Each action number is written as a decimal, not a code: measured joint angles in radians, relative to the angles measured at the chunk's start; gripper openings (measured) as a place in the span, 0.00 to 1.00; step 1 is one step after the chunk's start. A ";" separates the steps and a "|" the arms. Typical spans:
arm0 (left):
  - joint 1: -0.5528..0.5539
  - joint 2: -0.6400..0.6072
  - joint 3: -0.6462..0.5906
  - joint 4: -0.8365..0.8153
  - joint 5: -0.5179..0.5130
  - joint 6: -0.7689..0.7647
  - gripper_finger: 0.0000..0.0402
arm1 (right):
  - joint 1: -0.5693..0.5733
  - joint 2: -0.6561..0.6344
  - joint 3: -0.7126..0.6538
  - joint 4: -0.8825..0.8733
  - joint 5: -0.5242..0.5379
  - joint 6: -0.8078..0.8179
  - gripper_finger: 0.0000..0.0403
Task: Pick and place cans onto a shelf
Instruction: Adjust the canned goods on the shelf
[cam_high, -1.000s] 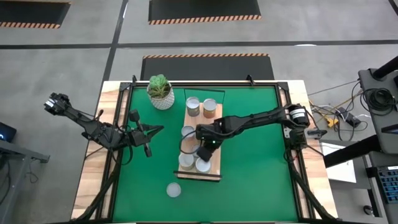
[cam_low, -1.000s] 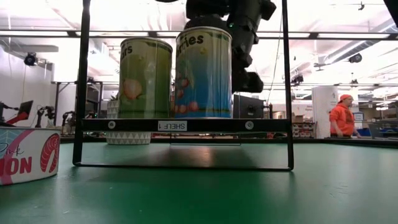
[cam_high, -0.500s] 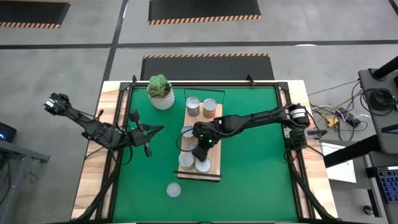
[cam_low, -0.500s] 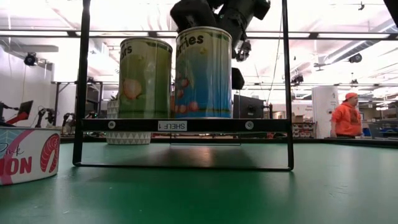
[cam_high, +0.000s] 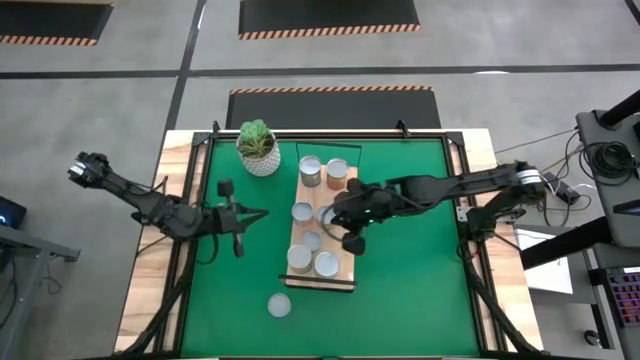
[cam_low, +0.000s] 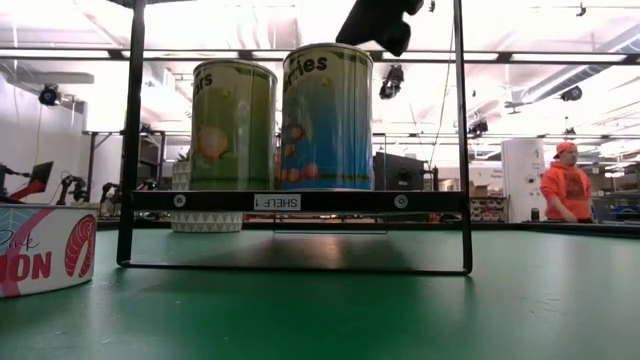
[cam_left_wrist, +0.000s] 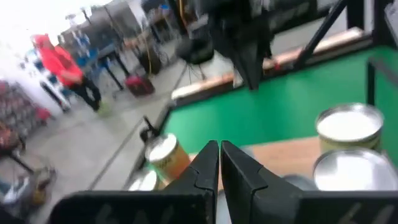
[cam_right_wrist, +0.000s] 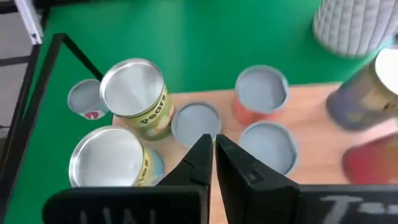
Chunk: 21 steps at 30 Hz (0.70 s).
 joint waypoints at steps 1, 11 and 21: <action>0.027 0.016 0.013 -0.024 0.025 -0.017 0.00 | -0.003 -0.025 -0.027 0.029 0.000 -0.025 0.03; 0.427 0.256 0.097 -0.144 0.697 -0.247 0.00 | -0.053 -0.231 -0.306 0.273 0.001 -0.182 0.03; 0.439 0.436 0.053 0.044 0.725 -0.251 0.00 | -0.075 -0.329 -0.533 0.534 0.000 -0.224 0.03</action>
